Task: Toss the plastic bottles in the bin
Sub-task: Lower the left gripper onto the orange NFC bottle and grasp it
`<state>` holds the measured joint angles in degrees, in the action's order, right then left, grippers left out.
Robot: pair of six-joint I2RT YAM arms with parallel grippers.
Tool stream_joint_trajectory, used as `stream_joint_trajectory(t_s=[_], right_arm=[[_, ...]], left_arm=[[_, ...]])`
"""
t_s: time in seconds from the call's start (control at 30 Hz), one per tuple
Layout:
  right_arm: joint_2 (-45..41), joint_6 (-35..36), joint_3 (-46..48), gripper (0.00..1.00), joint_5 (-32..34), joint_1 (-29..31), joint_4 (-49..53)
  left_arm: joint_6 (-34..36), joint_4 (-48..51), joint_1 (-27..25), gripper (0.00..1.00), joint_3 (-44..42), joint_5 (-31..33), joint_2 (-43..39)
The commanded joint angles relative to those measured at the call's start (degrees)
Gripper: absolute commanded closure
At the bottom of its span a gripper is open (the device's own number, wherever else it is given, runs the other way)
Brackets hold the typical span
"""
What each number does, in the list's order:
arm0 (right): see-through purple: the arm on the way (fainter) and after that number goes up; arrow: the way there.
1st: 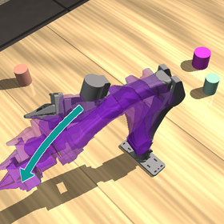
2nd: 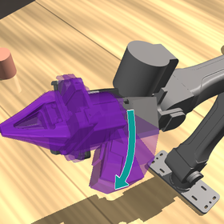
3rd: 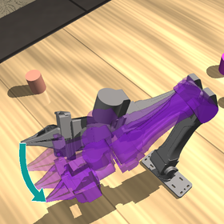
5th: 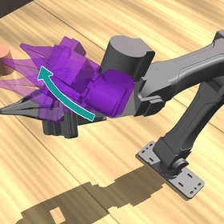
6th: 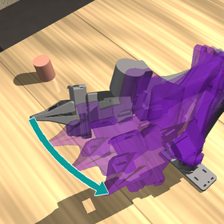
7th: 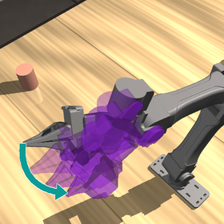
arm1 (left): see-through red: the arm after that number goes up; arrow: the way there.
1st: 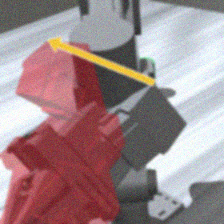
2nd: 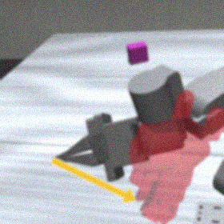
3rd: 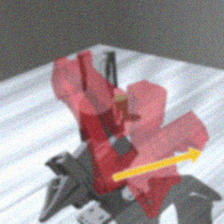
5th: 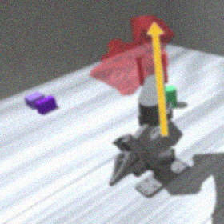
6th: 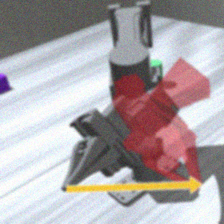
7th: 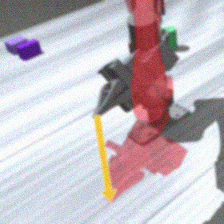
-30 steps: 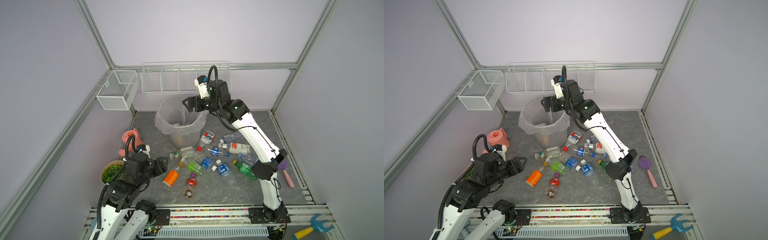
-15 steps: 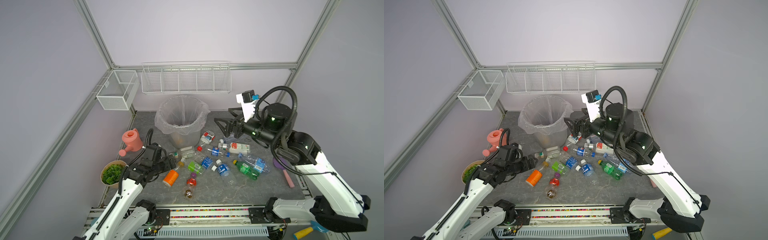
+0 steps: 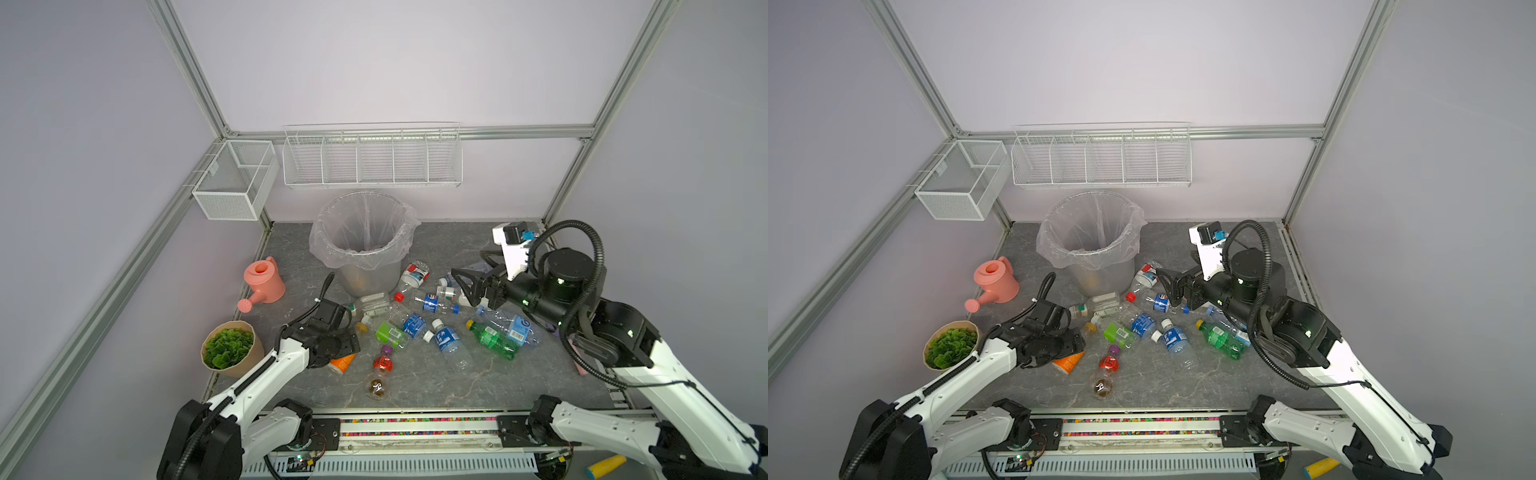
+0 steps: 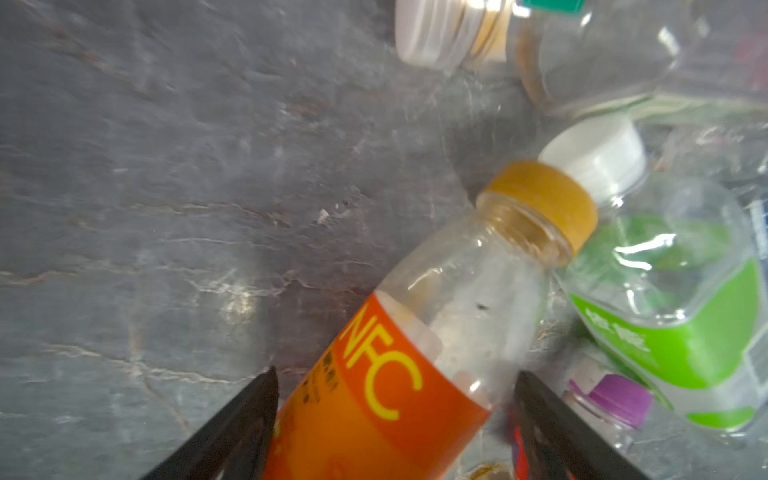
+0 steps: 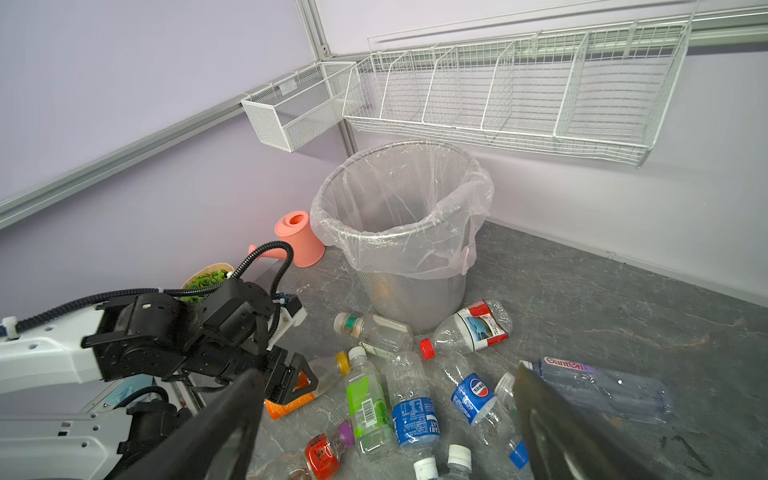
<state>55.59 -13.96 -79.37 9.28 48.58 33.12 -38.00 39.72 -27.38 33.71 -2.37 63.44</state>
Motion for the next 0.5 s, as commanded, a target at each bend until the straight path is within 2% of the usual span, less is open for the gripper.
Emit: stream_joint_trajectory(t_s=[0.0, 0.1, 0.23, 0.4, 0.47], right_arm=[[-1.7, -1.2, 1.5, 0.04, 1.4, -0.2, -0.6], [-2.5, -1.7, 2.4, 0.04, 1.7, -0.3, -0.5], [-3.6, -2.2, 3.1, 0.04, 1.8, -0.4, -0.2], [-5.1, -2.7, 3.8, 0.04, 2.0, -0.4, 1.0], [-5.6, -3.0, 4.0, 0.04, 2.0, -0.4, 1.2]], left_arm=[[-1.4, -2.1, -3.6, 0.14, -0.5, 2.9, 2.9], [-3.0, -3.7, -6.3, 0.19, -1.5, 4.1, 4.7], [-3.8, -3.2, -6.6, 0.37, -2.4, 5.7, 4.7], [-3.2, 6.3, -6.7, 0.68, 2.3, 11.6, -5.0], [-3.6, 10.6, -6.7, 0.74, 6.4, 13.3, -10.7]])
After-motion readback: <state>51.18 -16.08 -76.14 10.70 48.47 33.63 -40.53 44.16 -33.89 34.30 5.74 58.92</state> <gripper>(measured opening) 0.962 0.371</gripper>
